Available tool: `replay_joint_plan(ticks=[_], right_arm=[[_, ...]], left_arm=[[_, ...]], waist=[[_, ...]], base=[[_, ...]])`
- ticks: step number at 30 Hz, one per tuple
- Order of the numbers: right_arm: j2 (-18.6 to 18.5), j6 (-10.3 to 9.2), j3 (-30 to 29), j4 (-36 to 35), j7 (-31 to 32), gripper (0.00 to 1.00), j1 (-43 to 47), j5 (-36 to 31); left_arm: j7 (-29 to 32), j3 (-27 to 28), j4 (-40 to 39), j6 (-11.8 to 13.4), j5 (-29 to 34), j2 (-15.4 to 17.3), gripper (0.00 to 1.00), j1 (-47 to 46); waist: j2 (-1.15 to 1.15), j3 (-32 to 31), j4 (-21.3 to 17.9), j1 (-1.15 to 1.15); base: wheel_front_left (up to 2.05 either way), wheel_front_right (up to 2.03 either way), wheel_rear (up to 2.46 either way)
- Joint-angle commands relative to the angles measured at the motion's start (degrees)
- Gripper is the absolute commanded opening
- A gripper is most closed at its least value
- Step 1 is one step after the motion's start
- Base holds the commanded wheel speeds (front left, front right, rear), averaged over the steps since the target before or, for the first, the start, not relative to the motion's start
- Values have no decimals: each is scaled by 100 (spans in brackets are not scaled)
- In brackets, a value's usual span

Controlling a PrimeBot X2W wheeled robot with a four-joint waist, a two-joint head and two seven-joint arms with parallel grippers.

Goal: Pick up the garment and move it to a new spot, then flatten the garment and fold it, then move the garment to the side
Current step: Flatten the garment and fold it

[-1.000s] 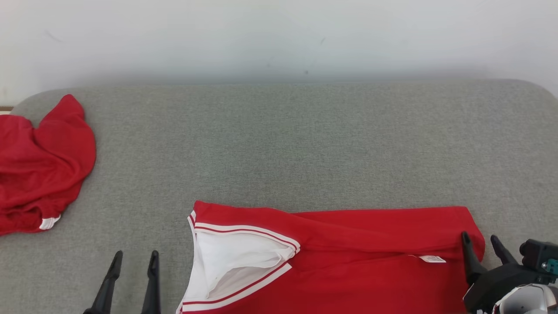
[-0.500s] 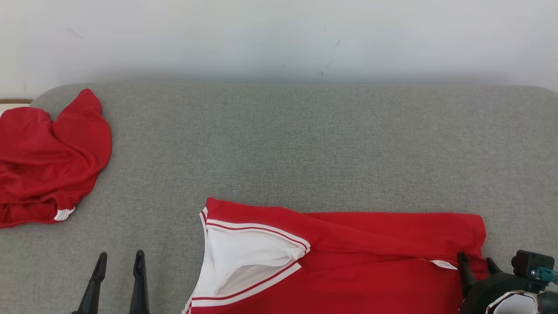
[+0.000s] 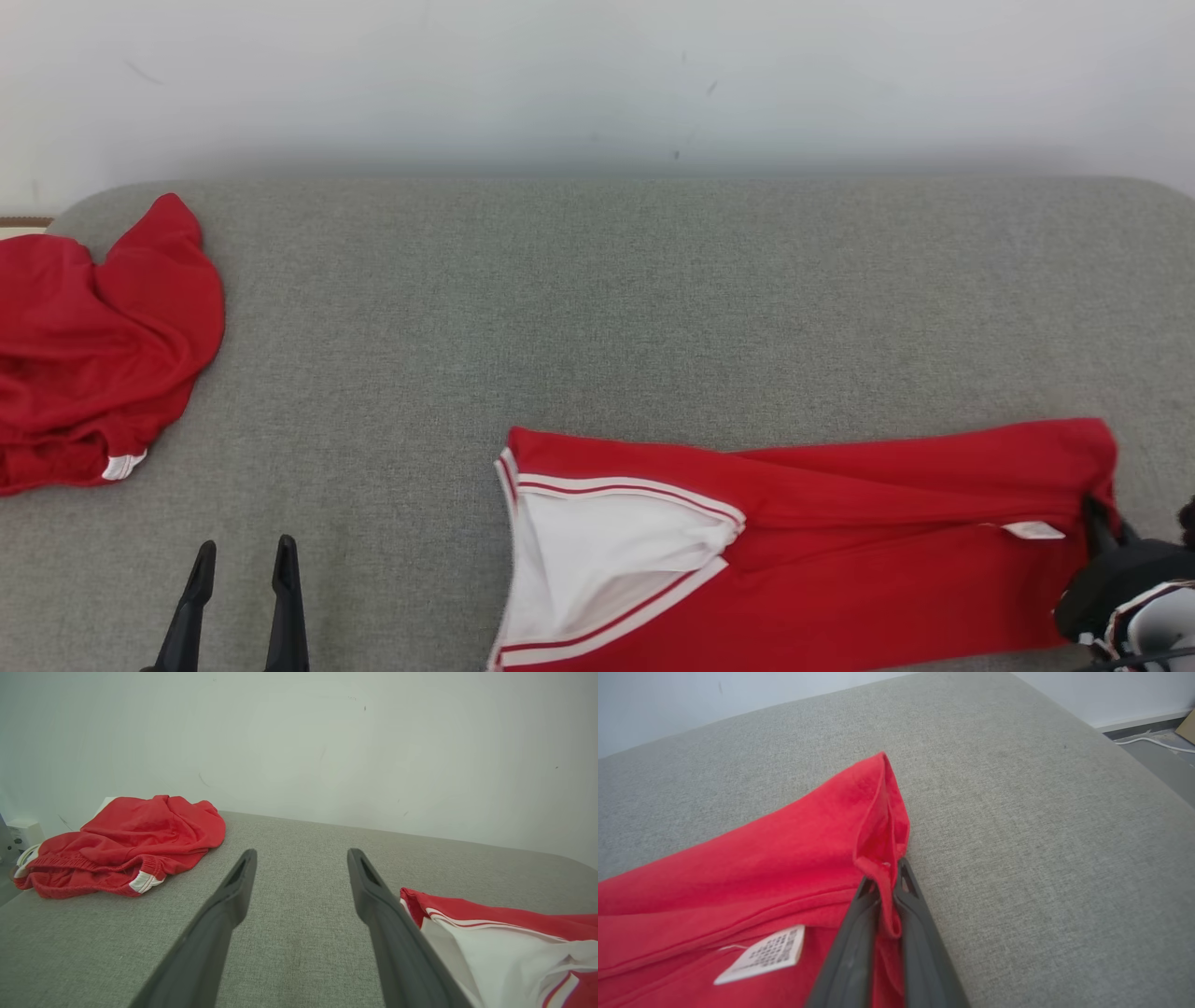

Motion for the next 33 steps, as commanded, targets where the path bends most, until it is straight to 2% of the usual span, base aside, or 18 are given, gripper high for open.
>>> replay_joint_plan(ticks=[1,4,8,19,27,33], right_arm=[[-80,-5,-76,11,-60,0,-51,-12],[-150,-5,-94,-71,-66,0,-110,87],[16,-5,128,-465,36,0,-46,469],[350,-4,1093,-2396,754,0,465,1905],[702,-3,1915,-3738,1348,0,852,2802],[984,-2,2408,-3904,1523,0,804,2978]], left_arm=[[-24,25,12,3,-27,-8,100,10],[-24,39,22,29,-84,-8,100,25],[-24,83,31,70,-134,-8,100,99],[-24,166,71,56,-151,-8,100,128],[-24,118,139,103,-189,-8,100,93],[-24,64,213,95,-222,-8,100,115]], waist=[[0,-11,-8,-1],[0,-31,-31,-1],[0,-78,-81,-1],[0,-168,-154,-1],[0,-251,7,-1],[0,-330,172,-1]], base=[[0,0,0],[0,0,0],[0,0,0],[0,0,0],[0,0,0],[0,0,0]])
